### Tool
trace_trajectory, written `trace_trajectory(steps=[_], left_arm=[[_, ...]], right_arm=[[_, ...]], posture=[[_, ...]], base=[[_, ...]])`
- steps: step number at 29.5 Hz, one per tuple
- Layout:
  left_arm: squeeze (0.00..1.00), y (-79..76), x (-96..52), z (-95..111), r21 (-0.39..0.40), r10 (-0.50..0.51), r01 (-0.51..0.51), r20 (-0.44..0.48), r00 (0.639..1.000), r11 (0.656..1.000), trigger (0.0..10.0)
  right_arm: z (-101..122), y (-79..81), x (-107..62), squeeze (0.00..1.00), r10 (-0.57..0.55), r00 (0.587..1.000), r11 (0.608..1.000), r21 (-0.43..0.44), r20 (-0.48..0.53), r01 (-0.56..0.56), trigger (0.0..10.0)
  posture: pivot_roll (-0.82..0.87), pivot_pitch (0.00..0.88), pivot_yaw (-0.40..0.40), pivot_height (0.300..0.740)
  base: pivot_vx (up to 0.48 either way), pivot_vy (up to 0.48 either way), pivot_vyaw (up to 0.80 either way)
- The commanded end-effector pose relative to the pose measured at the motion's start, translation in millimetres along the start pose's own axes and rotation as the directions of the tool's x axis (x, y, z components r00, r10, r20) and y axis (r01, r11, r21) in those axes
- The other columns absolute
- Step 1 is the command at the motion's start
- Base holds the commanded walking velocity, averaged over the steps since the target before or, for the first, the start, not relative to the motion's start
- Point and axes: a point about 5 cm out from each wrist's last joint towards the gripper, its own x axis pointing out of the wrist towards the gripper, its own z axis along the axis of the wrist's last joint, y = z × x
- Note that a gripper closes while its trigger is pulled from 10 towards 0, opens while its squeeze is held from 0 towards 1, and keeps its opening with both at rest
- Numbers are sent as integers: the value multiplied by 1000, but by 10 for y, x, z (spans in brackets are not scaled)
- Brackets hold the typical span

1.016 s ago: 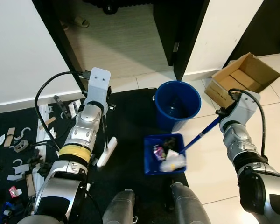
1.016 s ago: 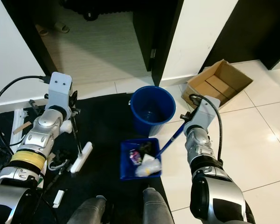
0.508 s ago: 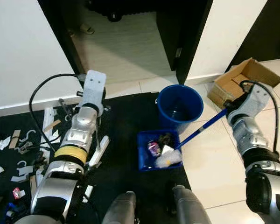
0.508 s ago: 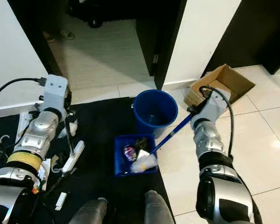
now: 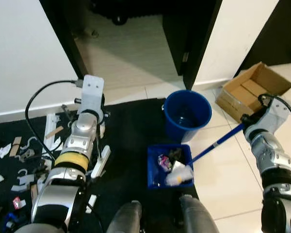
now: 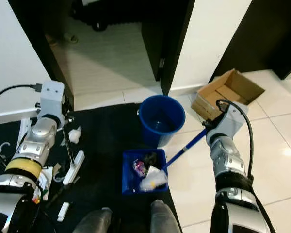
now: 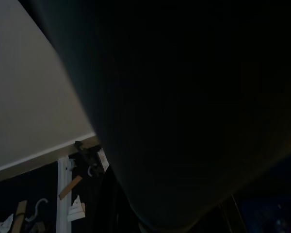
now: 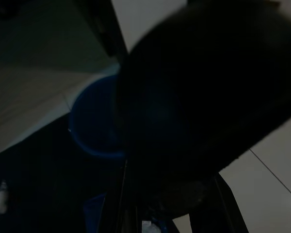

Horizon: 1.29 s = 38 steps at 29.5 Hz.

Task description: Sweep floor

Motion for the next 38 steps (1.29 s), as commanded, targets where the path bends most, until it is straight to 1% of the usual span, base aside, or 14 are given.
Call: trace_trajectory(steps=[1,4,10,12,16,20,21,22,23,28,31,33,36,38], left_arm=[[0,-43,10,28,6,-5,5,23,1000,1000,10000],[0,-57,11,18,5,-8,8,21,1000,1000,10000],[0,-69,9,-8,3,-12,12,16,1000,1000,10000],[0,-68,9,-9,2,-12,12,16,1000,1000,10000],[0,-97,-6,-62,-22,-17,17,2,1000,1000,10000],[0,-135,-16,-102,-38,-24,24,-11,1000,999,10000],[0,-152,-19,-117,-46,-25,24,-16,1000,999,10000],[0,-178,-20,-125,-50,-26,25,-17,1000,998,10000],[0,-178,-20,-125,-50,-26,25,-17,1000,998,10000],[0,-224,-15,-119,-53,-37,37,-15,999,998,10000],[0,-247,-16,-122,-53,-44,43,-15,999,998,10000],[0,-276,-21,-136,-58,-52,50,-19,998,997,10000],[0,-298,-26,-152,-63,-57,55,-25,998,996,10000],[0,-312,-30,-168,-77,-53,50,-30,998,996,10000]], right_arm=[[126,-46,-24,0,-8,999,1000,30,38,7,10000],[172,-80,-66,0,-9,999,999,33,41,8,10000],[316,-84,-135,0,12,998,999,31,58,-14,10000],[327,-92,-149,0,11,998,999,31,58,-13,10000],[319,-268,-190,0,-47,997,999,23,63,45,10000],[320,-334,-213,0,-64,996,998,11,61,64,10000],[326,-381,-223,0,-78,995,997,10,63,77,10000],[372,-499,-246,0,-109,992,994,12,70,109,10000],[372,-499,-246,0,-109,992,994,12,70,109,10000],[510,-693,-272,0,-161,983,987,23,92,160,10000],[563,-752,-274,0,-177,978,984,19,110,176,10000],[617,-824,-280,0,-201,971,980,21,133,200,10000],[651,-875,-287,0,-218,965,976,26,147,216,10000],[727,-984,-306,0,-257,951,966,29,170,256,10000]], posture=[[-3,38,13,740],[-6,37,16,740],[-11,37,14,740],[-11,37,14,740],[-13,36,17,740],[-13,36,17,740],[-20,32,20,740],[-20,32,20,740],[-20,32,20,740],[-22,29,21,740],[-22,28,22,740],[-21,27,23,740],[-20,27,24,740],[-17,32,27,740]], base=[[0,0,0],[0,0,0],[0,0,0],[0,0,0],[0,0,0],[0,0,0],[0,0,0],[0,0,0],[0,0,0],[0,0,0],[0,0,0],[0,0,0],[0,0,0],[0,0,0]])
